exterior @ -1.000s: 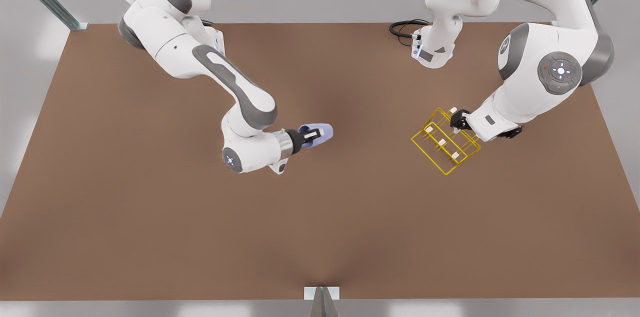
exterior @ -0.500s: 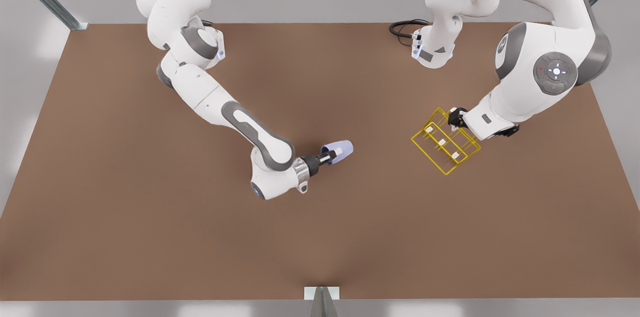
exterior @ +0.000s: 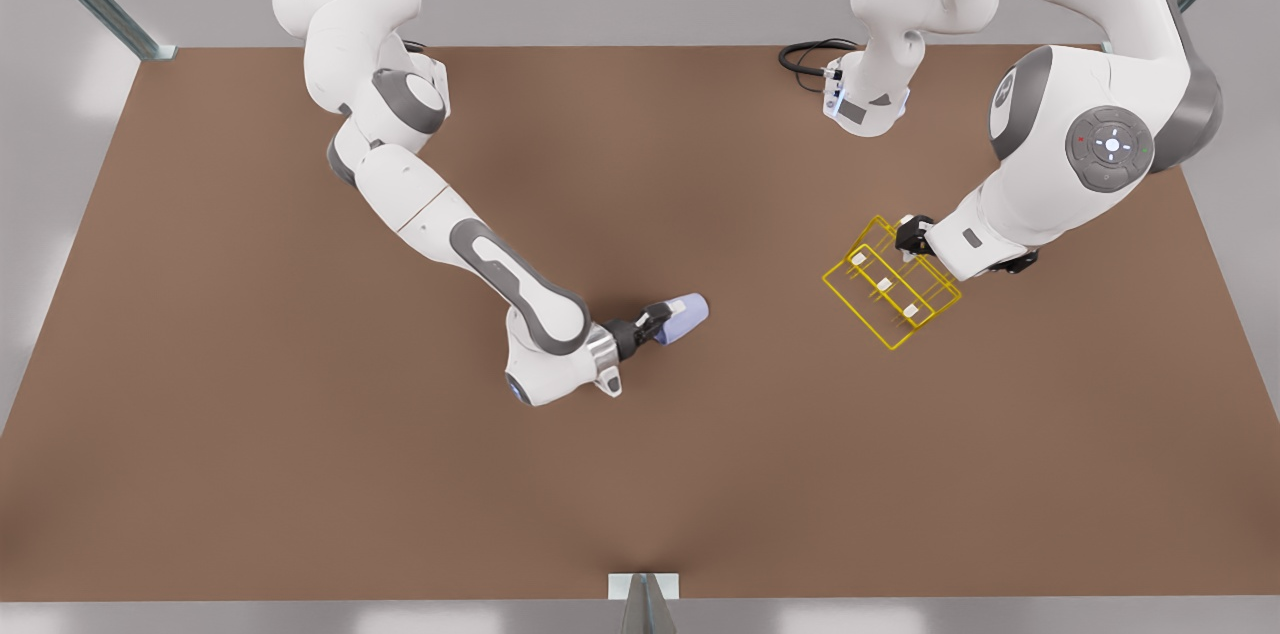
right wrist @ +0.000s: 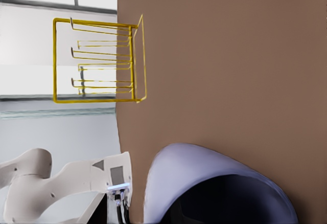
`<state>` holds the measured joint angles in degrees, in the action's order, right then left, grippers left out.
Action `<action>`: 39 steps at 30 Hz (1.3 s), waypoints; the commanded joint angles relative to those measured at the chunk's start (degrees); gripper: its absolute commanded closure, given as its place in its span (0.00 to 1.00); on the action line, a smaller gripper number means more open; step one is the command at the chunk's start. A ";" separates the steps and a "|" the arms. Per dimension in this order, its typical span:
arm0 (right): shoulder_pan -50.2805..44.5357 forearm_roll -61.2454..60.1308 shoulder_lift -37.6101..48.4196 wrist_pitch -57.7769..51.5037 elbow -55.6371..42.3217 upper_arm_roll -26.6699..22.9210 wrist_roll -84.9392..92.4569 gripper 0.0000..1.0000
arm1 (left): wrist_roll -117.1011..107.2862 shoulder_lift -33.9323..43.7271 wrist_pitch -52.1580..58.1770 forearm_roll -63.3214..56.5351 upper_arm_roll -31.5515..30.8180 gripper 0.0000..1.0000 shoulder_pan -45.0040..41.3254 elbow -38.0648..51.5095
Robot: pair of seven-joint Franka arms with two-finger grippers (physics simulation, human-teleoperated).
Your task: Place the cup on the cup holder
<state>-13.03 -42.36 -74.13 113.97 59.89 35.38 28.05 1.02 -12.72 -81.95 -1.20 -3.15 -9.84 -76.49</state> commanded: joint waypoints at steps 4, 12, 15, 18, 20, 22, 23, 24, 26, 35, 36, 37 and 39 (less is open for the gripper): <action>2.74 0.17 0.13 -5.59 0.05 -1.02 17.74 0.00 | 0.04 0.07 0.12 -0.03 -0.02 0.00 0.00 0.03; 17.76 2.80 8.21 -26.23 1.81 -1.98 15.03 0.00 | 1.53 -5.11 -1.28 -0.12 -0.02 0.00 -9.22 0.99; 26.99 23.50 27.35 -41.00 1.28 -1.90 -6.23 0.00 | 7.29 -14.78 -10.42 -3.81 -0.02 0.00 -25.14 0.73; 12.38 51.84 52.04 -40.58 4.61 -17.65 -15.99 0.00 | 19.55 -23.83 -16.22 -0.56 -0.37 0.00 -27.69 0.73; 11.97 51.06 62.53 -29.33 17.89 -24.22 -26.28 0.00 | 20.69 -20.77 -34.40 -2.05 -0.37 0.00 -27.86 -13.40; 13.12 51.15 62.53 -30.56 17.80 -23.78 -31.91 0.00 | 27.79 -18.83 -45.40 -2.14 -0.28 0.00 -26.81 -20.98; 12.94 51.76 62.36 -30.38 17.36 -23.78 -34.02 0.00 | 34.13 -18.74 -45.40 -2.14 -0.19 0.00 -25.84 -21.59; 13.03 51.85 61.74 -30.39 16.05 -23.96 -33.93 0.00 | 35.28 -18.13 -45.58 -2.32 -0.19 0.00 -25.75 -22.74; 15.75 51.50 59.46 -29.42 13.58 -24.31 -33.14 0.00 | 35.46 -17.51 -46.28 -1.79 -0.46 0.00 -25.84 -22.83; 14.96 51.24 58.40 -24.14 12.70 -23.87 -33.49 0.00 | 33.43 -19.01 -61.58 2.69 -0.63 0.00 -26.02 -26.60; 15.14 51.33 58.40 -24.14 12.62 -23.87 -33.23 0.00 | 32.47 -19.27 -61.84 2.69 -0.63 0.00 -26.02 -26.60; 15.40 51.32 58.40 -24.14 12.62 -23.87 -33.32 0.00 | 32.03 -19.27 -61.84 2.69 -0.54 0.00 -25.93 -26.60; 15.49 51.68 57.35 -23.27 12.35 -23.96 -32.97 0.00 | 31.85 -20.15 -61.84 2.61 -0.46 0.00 -25.84 -26.60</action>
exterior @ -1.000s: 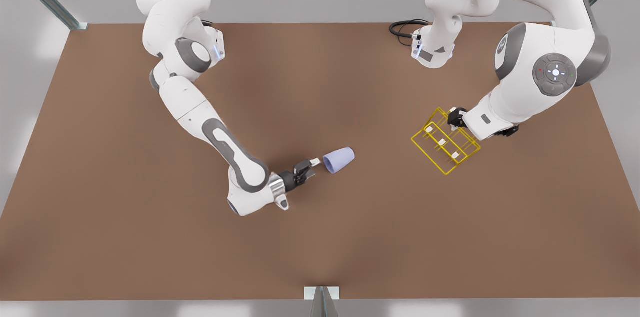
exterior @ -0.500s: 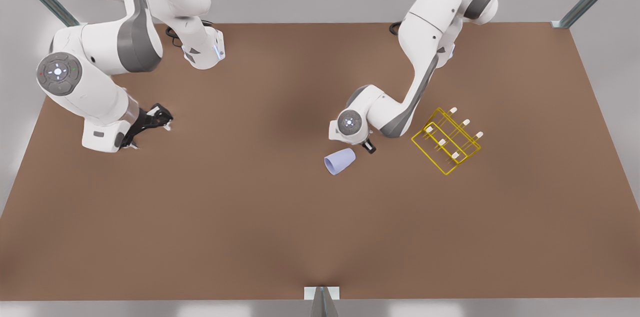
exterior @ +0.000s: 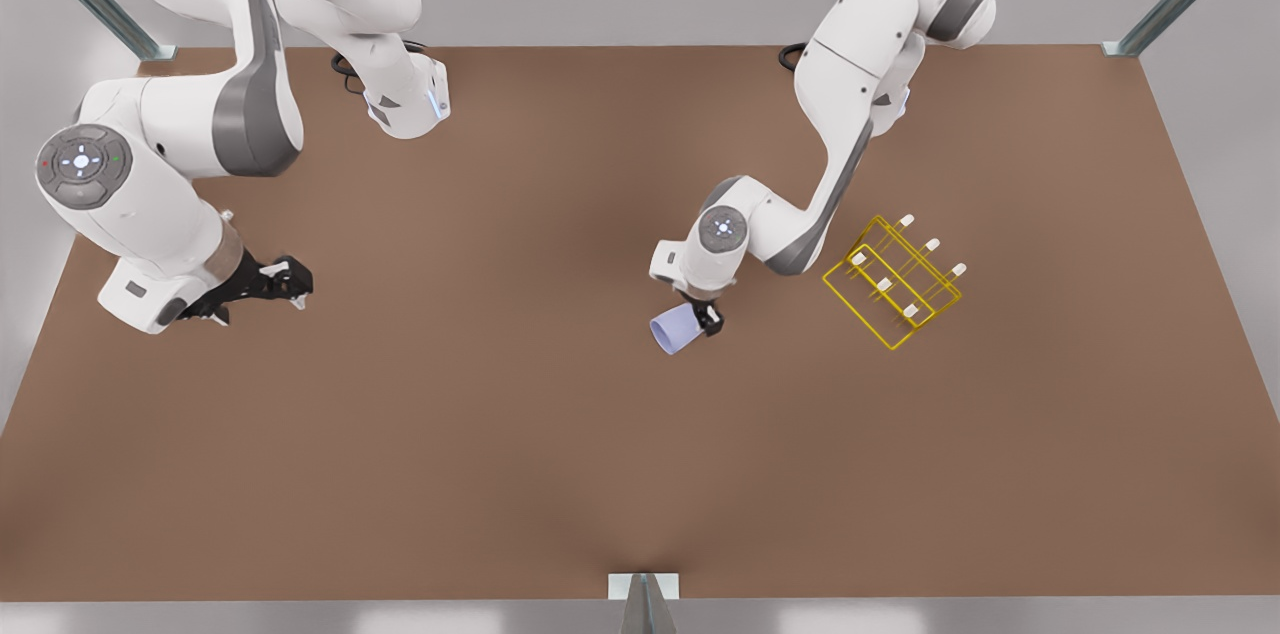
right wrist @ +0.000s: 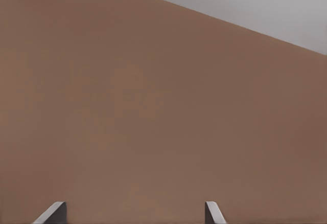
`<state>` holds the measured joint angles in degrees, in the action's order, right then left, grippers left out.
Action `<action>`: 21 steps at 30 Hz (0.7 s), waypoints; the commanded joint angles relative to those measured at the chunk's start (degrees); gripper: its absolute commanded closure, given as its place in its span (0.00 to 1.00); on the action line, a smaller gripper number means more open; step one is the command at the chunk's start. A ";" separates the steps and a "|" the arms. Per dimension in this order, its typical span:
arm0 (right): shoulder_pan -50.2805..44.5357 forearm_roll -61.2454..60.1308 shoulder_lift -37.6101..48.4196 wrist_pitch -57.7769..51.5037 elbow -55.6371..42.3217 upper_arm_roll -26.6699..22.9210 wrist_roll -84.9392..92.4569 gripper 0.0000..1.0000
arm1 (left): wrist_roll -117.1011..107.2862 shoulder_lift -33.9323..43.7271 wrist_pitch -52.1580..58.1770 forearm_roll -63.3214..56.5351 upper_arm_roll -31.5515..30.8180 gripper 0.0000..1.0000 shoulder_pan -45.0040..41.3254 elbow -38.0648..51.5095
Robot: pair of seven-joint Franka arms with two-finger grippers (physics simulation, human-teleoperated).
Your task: Place the cup on the cup holder
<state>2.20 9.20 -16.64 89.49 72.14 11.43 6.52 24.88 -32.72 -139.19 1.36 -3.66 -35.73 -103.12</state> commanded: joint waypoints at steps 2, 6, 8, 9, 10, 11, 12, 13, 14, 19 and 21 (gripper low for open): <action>-0.26 -0.06 -0.32 1.39 -0.95 0.00 -11.70 0.00 | 6.24 -0.77 -4.33 0.04 0.14 0.00 -0.04 0.02; 0.88 -0.15 -0.32 1.39 -0.95 -0.09 -12.14 0.00 | -5.80 -0.77 -0.64 -0.57 0.41 0.00 -0.12 0.02; 0.88 -0.06 -0.32 1.39 -0.95 -0.09 -12.14 0.00 | -9.49 -1.30 -0.11 -0.57 0.32 0.00 -0.04 0.11; 0.88 -0.06 -0.32 1.39 -0.95 -0.26 -12.14 0.00 | -9.85 -1.65 -0.11 -0.49 0.32 0.00 0.05 0.20; 0.88 -0.06 -0.32 1.39 -0.95 -0.09 -12.23 0.00 | -11.43 -1.82 -0.11 -0.49 0.32 0.00 0.05 0.20; 0.79 -0.06 -0.32 1.39 -0.95 -0.09 -12.23 0.00 | -11.69 -2.26 -0.20 -0.49 0.32 0.00 -0.04 0.28; 0.70 -0.06 -0.32 1.30 -0.95 -0.26 -12.23 0.00 | -12.40 -2.96 -0.20 -0.49 0.32 0.00 -0.04 0.28; 0.70 -0.06 -0.32 1.30 -0.95 -0.09 -12.23 0.00 | -12.75 -3.49 -0.47 -0.49 0.32 0.00 0.05 0.29; 0.70 -0.06 -0.32 1.30 -0.95 -0.09 -12.32 0.00 | -12.84 -3.85 -0.55 -0.49 0.32 0.00 0.14 0.37; 2.29 -0.06 -0.14 1.48 -1.12 -0.27 -12.49 0.00 | -14.15 -5.16 -0.47 -0.49 0.41 0.00 0.31 0.28; 2.28 0.12 0.03 1.39 -1.12 -0.27 -12.49 0.00 | -14.42 -5.52 -0.55 -0.49 0.41 0.00 0.23 0.37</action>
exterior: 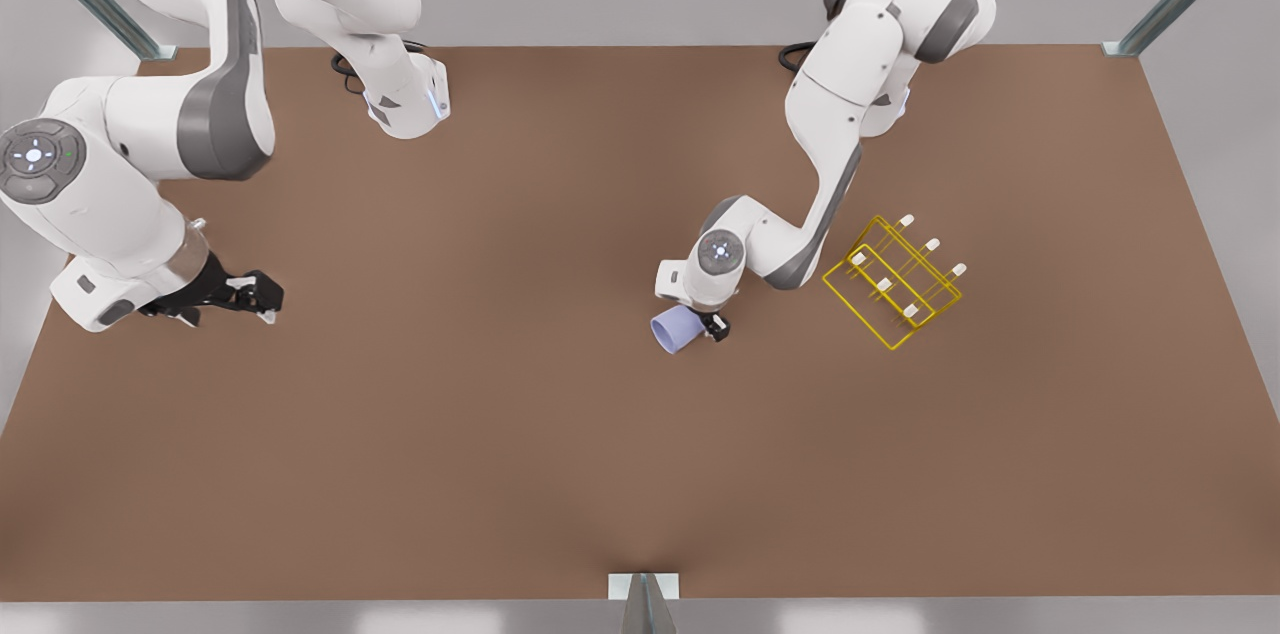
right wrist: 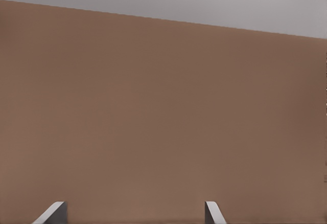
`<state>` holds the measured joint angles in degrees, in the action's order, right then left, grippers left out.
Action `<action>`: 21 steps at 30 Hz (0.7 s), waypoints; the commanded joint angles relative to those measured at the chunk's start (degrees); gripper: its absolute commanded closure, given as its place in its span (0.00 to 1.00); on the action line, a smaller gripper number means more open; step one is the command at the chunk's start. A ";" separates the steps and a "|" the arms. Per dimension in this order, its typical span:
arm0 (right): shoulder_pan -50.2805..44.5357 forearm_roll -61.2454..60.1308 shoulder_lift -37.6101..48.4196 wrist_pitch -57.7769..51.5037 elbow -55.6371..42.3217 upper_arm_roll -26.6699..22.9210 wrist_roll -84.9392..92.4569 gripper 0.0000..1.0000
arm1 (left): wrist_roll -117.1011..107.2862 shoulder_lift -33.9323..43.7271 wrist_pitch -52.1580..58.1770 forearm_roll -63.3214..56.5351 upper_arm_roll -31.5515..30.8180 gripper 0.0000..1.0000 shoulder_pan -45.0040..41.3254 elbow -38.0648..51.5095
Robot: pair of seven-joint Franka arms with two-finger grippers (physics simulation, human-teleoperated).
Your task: Place the cup on the cup holder
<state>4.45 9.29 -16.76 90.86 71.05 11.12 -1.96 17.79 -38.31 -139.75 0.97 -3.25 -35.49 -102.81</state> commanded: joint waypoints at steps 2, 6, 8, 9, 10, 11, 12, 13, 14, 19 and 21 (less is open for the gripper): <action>0.38 0.11 0.58 -0.25 -0.12 -0.39 -4.02 0.00 | -7.33 -0.80 -0.26 -0.09 0.00 0.00 -0.10 0.59; 1.71 1.43 0.58 -0.25 -0.30 -0.40 -4.02 0.00 | -7.33 -1.24 -0.35 -0.09 0.00 0.00 -0.19 0.85; 0.91 2.66 0.67 -0.25 -0.21 0.04 -4.02 0.00 | -7.33 -1.24 -0.35 -0.09 0.00 0.18 -0.28 0.94; 0.82 2.40 0.58 -0.25 -0.21 0.39 -3.93 0.00 | -7.24 -1.24 -0.35 -0.09 0.00 0.19 -0.28 0.94; 0.91 2.40 0.58 -0.34 -0.21 0.39 -3.67 0.00 | -7.24 -1.24 -0.26 -0.09 0.00 0.21 -0.28 0.94; 1.09 2.04 0.76 -0.51 -0.30 0.31 -3.49 0.00 | -7.24 -1.15 -0.26 -0.09 0.00 0.23 -0.37 0.94; 1.18 2.04 0.67 -0.51 -0.30 0.31 -3.58 0.00 | -7.24 -1.15 -0.26 -0.09 0.00 0.23 -0.28 0.94; 1.79 2.13 0.67 -0.51 -0.30 0.22 -3.67 0.00 | -7.07 -1.15 -0.17 -0.09 0.00 0.23 -0.28 1.20; 1.79 2.48 0.67 -0.51 -0.30 0.04 -3.76 0.00 | -6.98 -1.15 0.00 -0.18 0.00 0.23 -0.19 1.73; 2.49 2.13 1.11 -2.18 -0.91 -0.13 -3.58 0.00 | -2.77 -0.80 2.28 -0.71 0.44 0.27 -0.10 2.96; 3.64 1.96 1.11 -2.18 -0.91 -0.04 -3.49 0.00 | 1.28 0.17 19.41 -11.42 1.58 0.27 -0.19 9.29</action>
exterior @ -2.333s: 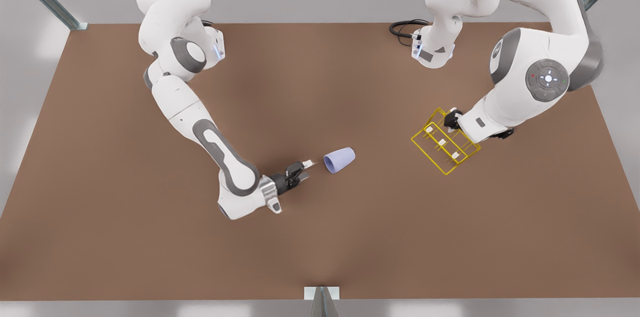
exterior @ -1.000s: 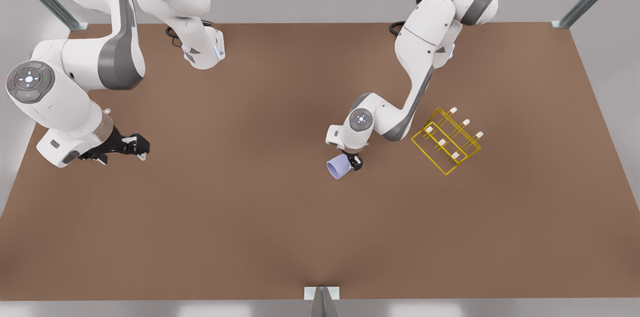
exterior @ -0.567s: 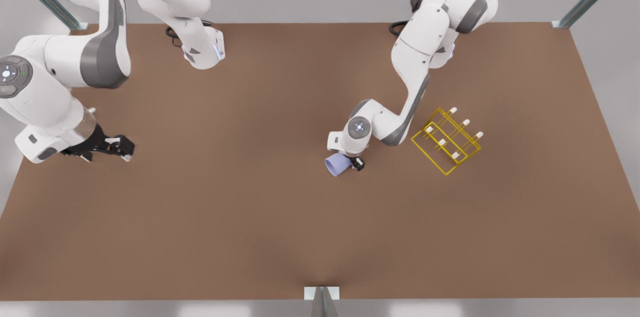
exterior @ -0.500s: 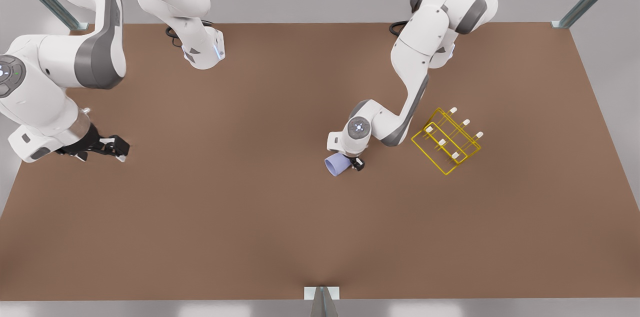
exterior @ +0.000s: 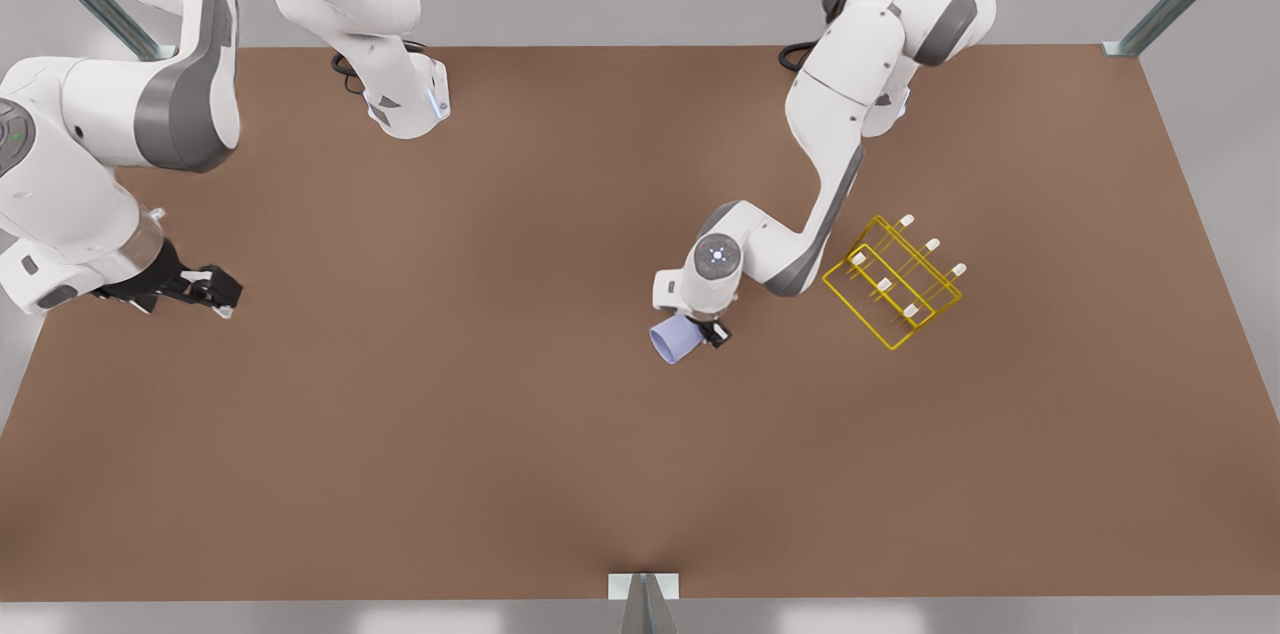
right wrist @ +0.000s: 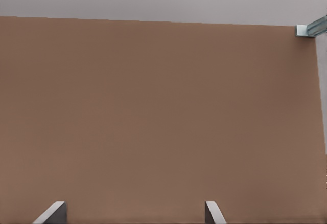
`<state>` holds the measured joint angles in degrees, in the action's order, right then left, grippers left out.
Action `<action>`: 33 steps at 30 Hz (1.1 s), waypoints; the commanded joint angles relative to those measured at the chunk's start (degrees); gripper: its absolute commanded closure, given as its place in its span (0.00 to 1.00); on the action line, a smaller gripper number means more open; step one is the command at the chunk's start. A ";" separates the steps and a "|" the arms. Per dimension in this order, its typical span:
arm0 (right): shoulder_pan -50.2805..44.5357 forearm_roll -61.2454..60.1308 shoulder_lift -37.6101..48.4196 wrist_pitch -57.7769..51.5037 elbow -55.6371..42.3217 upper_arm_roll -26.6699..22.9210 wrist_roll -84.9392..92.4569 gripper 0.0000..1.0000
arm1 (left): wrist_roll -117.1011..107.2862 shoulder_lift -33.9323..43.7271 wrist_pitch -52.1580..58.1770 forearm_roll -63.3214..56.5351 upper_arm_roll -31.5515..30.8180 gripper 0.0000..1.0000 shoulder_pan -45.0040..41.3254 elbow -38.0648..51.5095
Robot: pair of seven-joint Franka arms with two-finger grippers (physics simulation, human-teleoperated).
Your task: Place the cup on the cup holder
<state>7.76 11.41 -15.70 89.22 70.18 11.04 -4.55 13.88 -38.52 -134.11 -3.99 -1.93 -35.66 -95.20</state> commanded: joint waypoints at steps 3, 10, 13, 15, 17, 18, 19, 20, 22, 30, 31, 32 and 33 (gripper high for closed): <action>0.50 0.19 0.05 -0.53 -0.22 -0.14 -0.99 0.00 | 17.67 0.37 42.17 -23.07 0.26 0.27 -0.29 13.02; 1.03 0.45 -0.04 -0.36 -0.31 -0.05 -1.51 0.00 | 37.98 0.29 74.17 -68.60 0.26 0.27 -6.79 15.40; 1.20 0.45 -0.04 -0.27 -0.31 -0.05 -1.51 0.00 | 38.86 0.90 84.63 -74.32 0.18 0.27 -7.05 7.06; 1.29 0.45 -0.04 -0.27 -0.39 -0.14 -1.51 0.00 | 38.15 5.47 85.51 -74.32 0.18 0.27 -8.11 -4.02; 4.02 0.10 -0.04 0.17 -1.10 -0.58 -1.43 0.00 | 37.98 8.98 85.34 -73.71 0.18 0.27 -8.02 -11.58; 3.93 0.19 -0.04 0.26 -1.10 -0.58 -1.51 0.00 | 37.89 9.95 85.16 -71.87 0.18 0.27 -8.02 -13.61; 4.10 0.19 -0.04 0.17 -1.10 -0.58 -1.51 0.00 | 37.80 9.95 84.98 -70.11 0.18 0.27 -8.02 -14.05; 4.37 0.27 -0.04 0.17 -1.10 -0.84 -1.51 0.00 | 37.19 9.60 84.54 -69.40 0.18 0.27 -8.02 -14.40; 5.51 0.19 -0.04 0.69 -1.10 -0.84 -1.51 0.00 | 35.78 7.67 82.17 -68.08 0.18 0.27 -7.85 -14.57; 5.07 0.19 -0.39 6.50 -1.01 -0.66 -1.43 0.00 | 27.96 6.00 78.22 -58.59 0.09 0.26 -7.23 -12.90; 4.98 0.19 -0.39 6.50 -1.01 -0.66 -1.51 0.00 | 27.96 5.91 77.07 -58.85 0.09 0.26 -7.05 -12.82; 5.07 0.19 -0.39 6.50 -1.01 -0.66 -1.43 0.00 | 27.87 5.56 76.37 -59.21 0.18 0.26 -6.88 -12.20; 4.98 0.19 -0.39 6.58 -1.01 -0.66 -1.51 0.00 | 27.00 5.21 75.67 -59.12 0.18 0.26 -6.97 -11.67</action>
<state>12.77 11.64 -16.16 94.67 69.20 10.35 -5.81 40.38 -33.19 -56.46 -64.24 -1.80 -42.66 -107.35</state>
